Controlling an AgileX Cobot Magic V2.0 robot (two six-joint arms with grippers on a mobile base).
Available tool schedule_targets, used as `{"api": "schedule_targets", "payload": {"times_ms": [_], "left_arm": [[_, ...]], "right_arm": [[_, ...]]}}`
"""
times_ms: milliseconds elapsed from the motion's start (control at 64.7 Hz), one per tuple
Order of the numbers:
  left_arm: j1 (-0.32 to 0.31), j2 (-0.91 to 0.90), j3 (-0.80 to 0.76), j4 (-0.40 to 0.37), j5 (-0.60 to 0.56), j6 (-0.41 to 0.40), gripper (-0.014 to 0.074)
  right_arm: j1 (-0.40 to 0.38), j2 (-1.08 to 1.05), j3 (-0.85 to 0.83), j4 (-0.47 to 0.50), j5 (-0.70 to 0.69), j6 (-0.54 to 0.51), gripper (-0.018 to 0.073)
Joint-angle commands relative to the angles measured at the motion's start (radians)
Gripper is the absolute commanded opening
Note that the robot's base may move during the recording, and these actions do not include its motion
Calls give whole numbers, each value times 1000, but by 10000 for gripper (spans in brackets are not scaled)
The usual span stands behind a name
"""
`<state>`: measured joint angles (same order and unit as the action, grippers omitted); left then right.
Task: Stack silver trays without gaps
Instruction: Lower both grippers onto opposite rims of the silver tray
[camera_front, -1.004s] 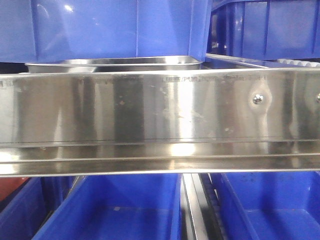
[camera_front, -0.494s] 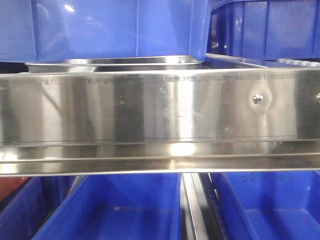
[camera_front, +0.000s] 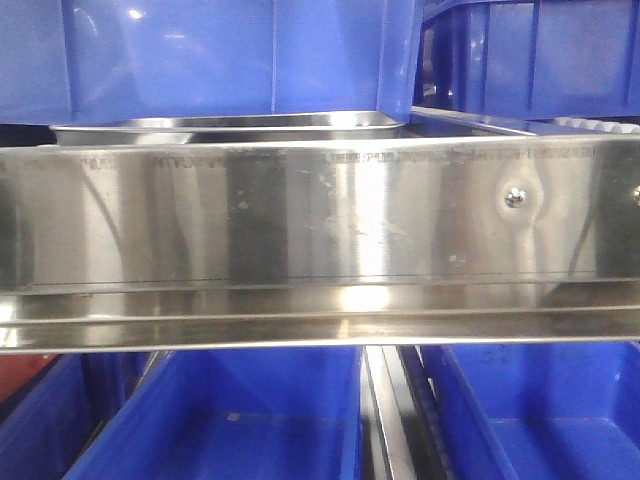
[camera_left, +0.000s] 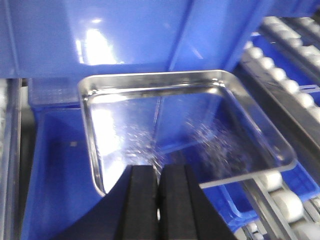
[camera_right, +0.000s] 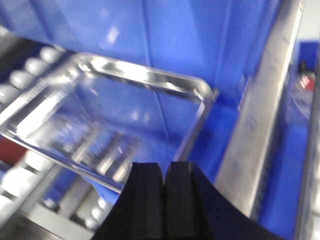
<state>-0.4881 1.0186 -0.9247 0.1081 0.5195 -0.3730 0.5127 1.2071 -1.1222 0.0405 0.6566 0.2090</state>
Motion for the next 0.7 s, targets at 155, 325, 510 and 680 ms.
{"api": "schedule_targets", "payload": {"times_ms": [155, 325, 510, 680], "left_arm": [[-34, 118, -97, 42, 33, -26, -16], [-34, 163, -117, 49, 39, -30, -16], [-34, 167, -117, 64, -10, -60, -16], [-6, 167, -117, 68, -38, -60, -16]], "right_arm": [[0, 101, -17, -99, 56, 82, -52], [77, 129, -25, -285, 76, 190, -52], [145, 130, -54, -324, -20, 338, -53], [146, 130, -54, -321, -116, 349, -53]]}}
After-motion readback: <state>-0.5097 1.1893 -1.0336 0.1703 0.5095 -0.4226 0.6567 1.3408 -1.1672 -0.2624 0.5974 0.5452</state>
